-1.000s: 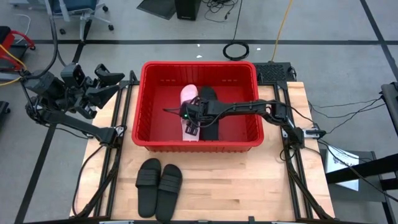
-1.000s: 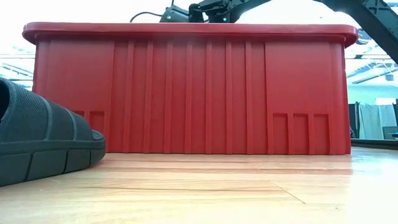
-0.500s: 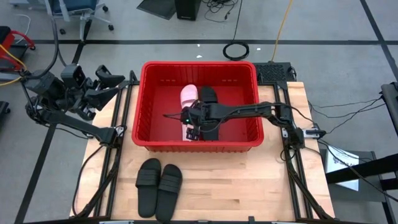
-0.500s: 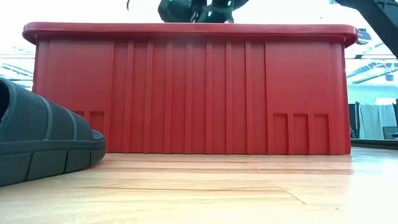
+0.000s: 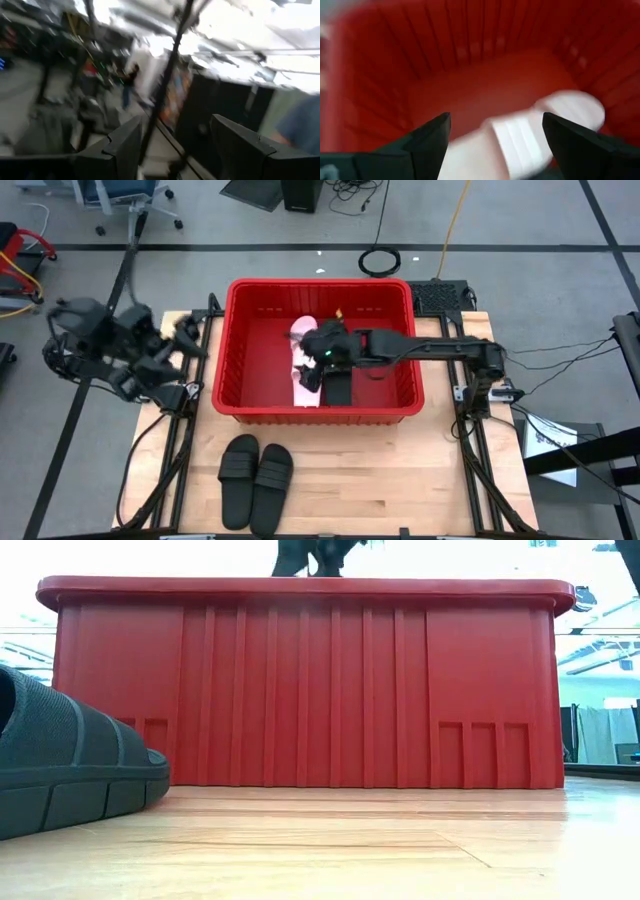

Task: Pick and place slides into bin
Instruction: Put the black slide into the red bin

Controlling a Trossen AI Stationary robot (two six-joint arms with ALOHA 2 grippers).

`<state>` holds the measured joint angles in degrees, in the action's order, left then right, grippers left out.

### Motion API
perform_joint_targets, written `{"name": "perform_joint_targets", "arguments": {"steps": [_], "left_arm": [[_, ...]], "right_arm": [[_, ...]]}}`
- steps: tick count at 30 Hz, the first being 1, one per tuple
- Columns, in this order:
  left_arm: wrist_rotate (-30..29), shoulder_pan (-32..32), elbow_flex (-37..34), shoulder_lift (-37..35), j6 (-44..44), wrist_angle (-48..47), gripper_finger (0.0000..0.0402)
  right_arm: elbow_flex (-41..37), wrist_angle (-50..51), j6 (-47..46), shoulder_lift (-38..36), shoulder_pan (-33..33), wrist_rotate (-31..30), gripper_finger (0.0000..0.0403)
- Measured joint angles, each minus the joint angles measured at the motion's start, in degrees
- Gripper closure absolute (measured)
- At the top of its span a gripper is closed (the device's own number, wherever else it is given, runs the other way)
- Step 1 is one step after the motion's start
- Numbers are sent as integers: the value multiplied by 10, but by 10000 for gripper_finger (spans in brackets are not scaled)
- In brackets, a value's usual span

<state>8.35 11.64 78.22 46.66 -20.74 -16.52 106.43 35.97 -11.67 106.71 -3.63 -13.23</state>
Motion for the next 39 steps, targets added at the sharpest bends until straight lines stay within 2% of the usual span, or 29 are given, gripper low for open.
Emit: {"name": "perform_joint_targets", "arguments": {"steps": [6, 13, 21, 27, 34, 39], "left_arm": [[44, 47, 0, 45, -29, -24, 165], [43, 153, 0, 101, -102, -102, 165], [-54, 283, 0, 150, -189, -251, 165], [-131, 360, 0, 209, -221, -375, 165], [-184, 412, 0, 301, -255, -543, 165], [-219, 432, 0, 359, -239, -556, 165]], "right_arm": [[0, -84, -36, -55, 7, 0, 100], [0, -159, -48, -94, 21, -1, 101], [0, -159, -48, -99, 33, -1, 101], [-24, -162, -73, -98, 38, -2, 101], [-60, -182, -109, -98, 48, -1, 101], [-70, -188, -121, -99, 60, 0, 101]]}}
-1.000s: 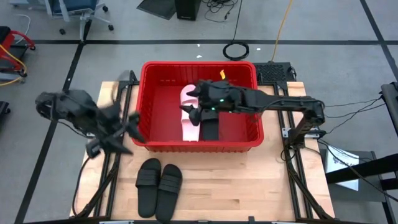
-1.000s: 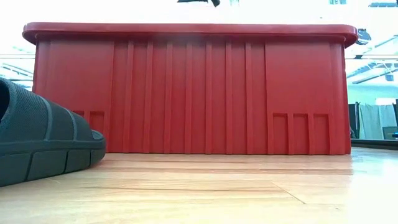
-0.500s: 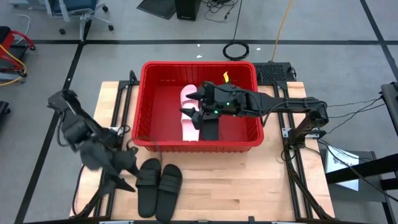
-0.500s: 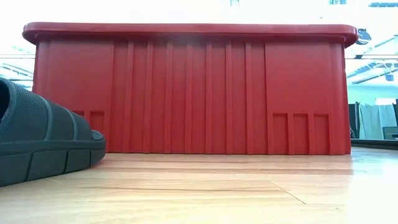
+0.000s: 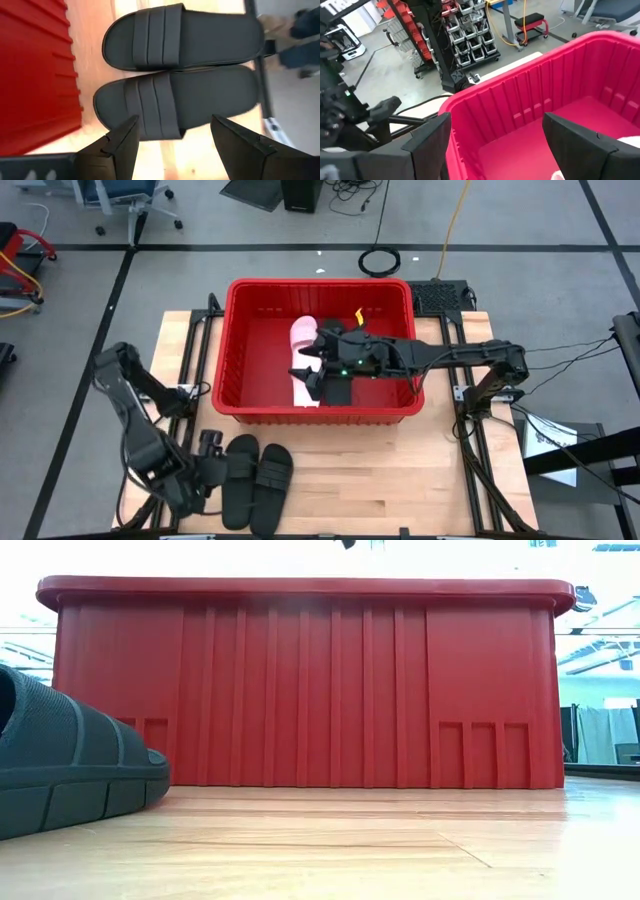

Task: Pick and place slides into bin
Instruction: Put the black slide into the red bin

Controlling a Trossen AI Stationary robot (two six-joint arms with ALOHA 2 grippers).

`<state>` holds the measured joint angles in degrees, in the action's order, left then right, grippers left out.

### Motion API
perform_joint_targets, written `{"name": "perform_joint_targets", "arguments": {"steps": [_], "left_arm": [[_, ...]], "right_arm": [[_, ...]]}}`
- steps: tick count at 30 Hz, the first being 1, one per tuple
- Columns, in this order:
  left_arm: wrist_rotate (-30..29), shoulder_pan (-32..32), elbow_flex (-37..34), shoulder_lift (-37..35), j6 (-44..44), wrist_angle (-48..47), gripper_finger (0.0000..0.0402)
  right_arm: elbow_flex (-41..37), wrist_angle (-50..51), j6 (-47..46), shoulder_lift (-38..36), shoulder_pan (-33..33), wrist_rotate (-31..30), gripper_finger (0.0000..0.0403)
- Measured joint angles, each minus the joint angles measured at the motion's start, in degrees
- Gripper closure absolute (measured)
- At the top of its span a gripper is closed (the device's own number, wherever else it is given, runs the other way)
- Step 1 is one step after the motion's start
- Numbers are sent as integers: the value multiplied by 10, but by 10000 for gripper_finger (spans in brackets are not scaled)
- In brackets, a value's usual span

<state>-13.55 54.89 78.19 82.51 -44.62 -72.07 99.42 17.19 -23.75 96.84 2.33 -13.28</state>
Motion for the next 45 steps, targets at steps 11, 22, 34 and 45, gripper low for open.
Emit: {"name": "perform_joint_targets", "arguments": {"steps": [11, 22, 34, 45], "left_arm": [[-30, 23, -40, 82, 4, 69, 165], [-23, 25, -160, 85, -20, 169, 165], [-39, -14, -251, 84, -72, 184, 165], [-55, -25, -253, 84, -40, 165, 234]], "right_arm": [[-1, 1, -28, 0, 16, -1, 101], [-1, 2, -29, 0, 23, -1, 101], [-1, 2, -28, 0, 23, -2, 101], [-1, 2, -28, 0, 23, -3, 101]]}}
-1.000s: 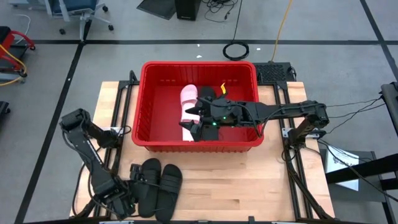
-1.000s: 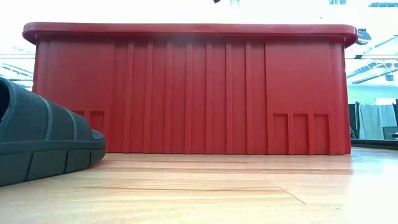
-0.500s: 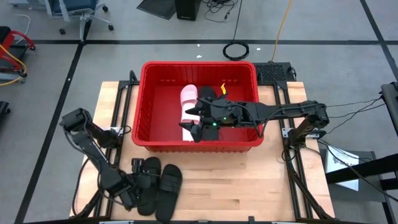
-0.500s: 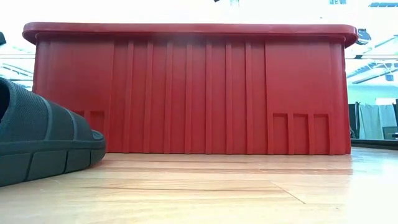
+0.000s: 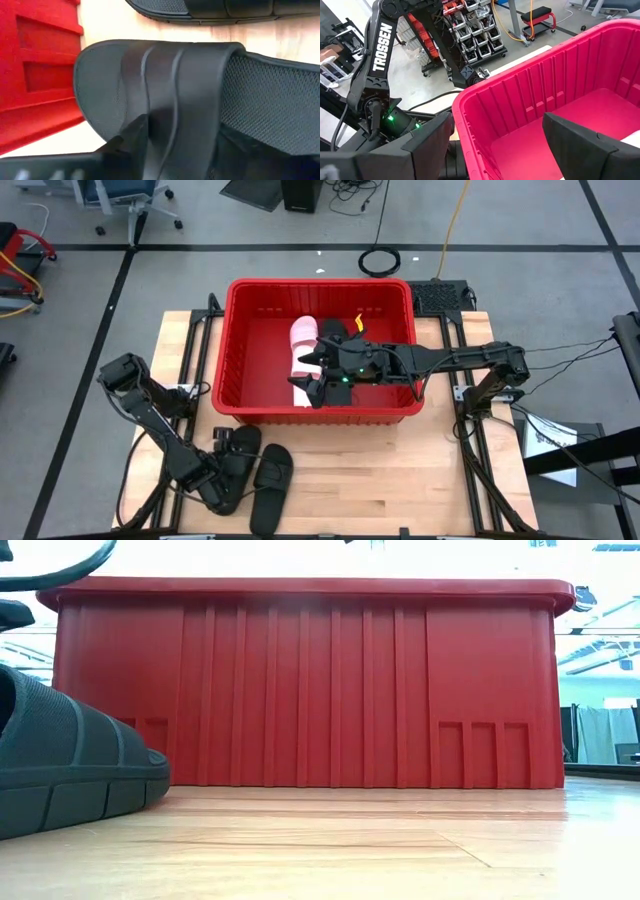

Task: Pick and place slides into bin
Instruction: Put the black slide into the red bin

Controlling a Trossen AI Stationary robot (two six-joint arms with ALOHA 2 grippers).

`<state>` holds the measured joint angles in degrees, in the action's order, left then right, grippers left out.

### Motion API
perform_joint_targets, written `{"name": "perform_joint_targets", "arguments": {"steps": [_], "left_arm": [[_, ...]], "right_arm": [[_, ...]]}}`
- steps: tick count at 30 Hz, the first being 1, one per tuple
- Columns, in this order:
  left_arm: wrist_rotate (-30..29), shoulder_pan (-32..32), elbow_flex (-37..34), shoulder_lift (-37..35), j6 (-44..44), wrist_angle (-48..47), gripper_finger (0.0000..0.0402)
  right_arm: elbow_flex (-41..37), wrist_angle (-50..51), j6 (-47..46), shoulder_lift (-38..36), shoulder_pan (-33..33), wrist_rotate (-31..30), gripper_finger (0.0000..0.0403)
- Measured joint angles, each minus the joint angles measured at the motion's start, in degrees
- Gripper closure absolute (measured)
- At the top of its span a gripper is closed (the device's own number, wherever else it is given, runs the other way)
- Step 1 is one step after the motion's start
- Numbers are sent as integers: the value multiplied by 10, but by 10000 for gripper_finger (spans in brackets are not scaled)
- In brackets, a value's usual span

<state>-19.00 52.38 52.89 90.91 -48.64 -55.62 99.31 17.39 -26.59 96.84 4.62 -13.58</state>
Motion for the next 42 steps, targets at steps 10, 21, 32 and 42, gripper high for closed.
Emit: {"name": "perform_joint_targets", "arguments": {"steps": [10, 21, 32, 42], "left_arm": [[-1, -1, 9, -13, 5, -46, 385], [91, 0, 49, -133, 17, -39, 398], [34, -32, 258, -186, 113, -37, 395], [-100, -100, 412, -186, 250, -47, 383]], "right_arm": [[0, 0, 3, 0, 0, -1, 101], [0, 1, 21, 0, -7, -1, 101], [0, -44, -16, 0, -16, 2, 101], [0, -337, -11, 0, -16, 34, 101]]}}
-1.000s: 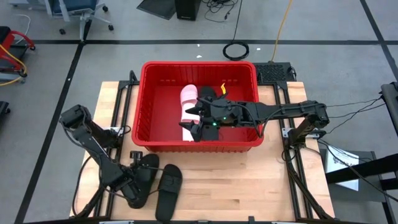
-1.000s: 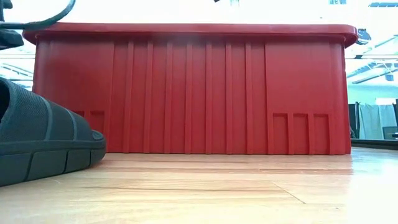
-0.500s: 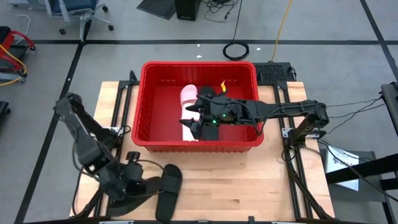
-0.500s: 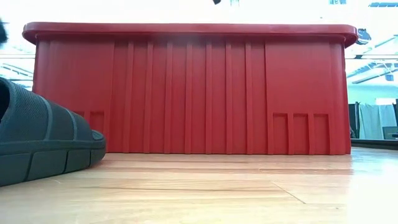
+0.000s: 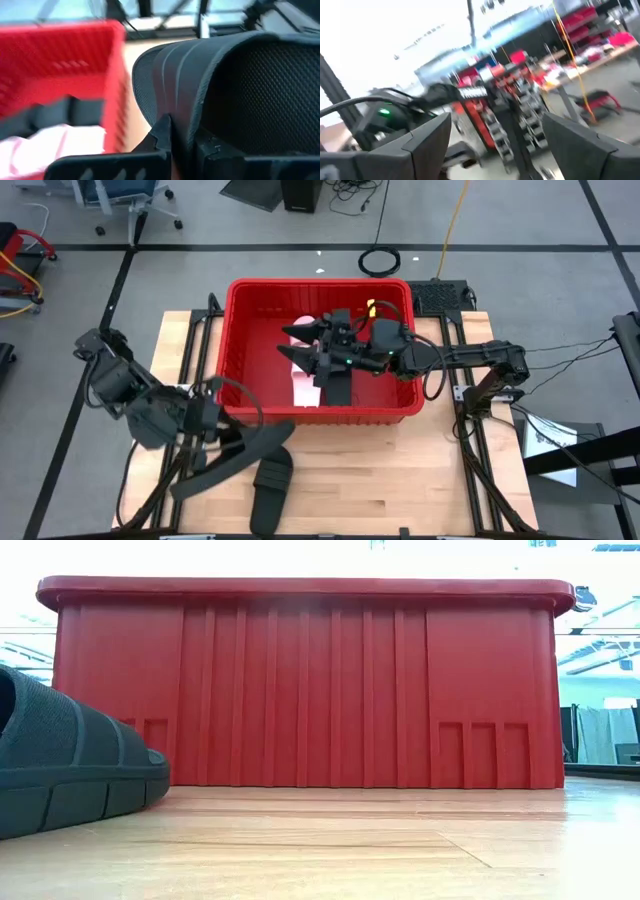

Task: Pick and place slides into bin
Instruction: Put the black slide into the red bin

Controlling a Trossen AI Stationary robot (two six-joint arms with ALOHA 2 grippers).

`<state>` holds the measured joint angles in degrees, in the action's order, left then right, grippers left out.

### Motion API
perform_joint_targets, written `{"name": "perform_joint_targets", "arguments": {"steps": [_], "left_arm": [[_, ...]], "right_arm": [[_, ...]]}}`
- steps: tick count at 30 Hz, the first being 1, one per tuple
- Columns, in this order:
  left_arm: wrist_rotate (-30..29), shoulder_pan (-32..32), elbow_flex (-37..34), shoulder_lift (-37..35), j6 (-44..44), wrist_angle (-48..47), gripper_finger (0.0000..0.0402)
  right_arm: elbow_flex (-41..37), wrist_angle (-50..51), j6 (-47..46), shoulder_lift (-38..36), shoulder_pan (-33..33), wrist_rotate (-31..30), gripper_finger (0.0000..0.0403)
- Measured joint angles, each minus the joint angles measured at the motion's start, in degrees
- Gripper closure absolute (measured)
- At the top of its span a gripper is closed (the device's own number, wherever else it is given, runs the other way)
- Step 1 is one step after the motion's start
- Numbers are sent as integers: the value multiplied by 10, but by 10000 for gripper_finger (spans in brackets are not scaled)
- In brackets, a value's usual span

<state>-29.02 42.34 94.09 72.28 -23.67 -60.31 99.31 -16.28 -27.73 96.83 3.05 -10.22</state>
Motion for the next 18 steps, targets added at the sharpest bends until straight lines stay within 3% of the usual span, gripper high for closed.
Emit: {"name": "perform_joint_targets", "arguments": {"steps": [8, 13, 18], "left_arm": [[-52, -107, 29, 0, 152, -37, 397], [-44, -203, 29, 0, 185, -134, 382], [-6, -298, 29, -10, 273, -121, 394]], "right_arm": [[0, -29, 0, -23, 0, 17, 101], [0, -26, 9, -50, 5, 30, 101], [0, -25, 42, -75, 10, 29, 101]]}}
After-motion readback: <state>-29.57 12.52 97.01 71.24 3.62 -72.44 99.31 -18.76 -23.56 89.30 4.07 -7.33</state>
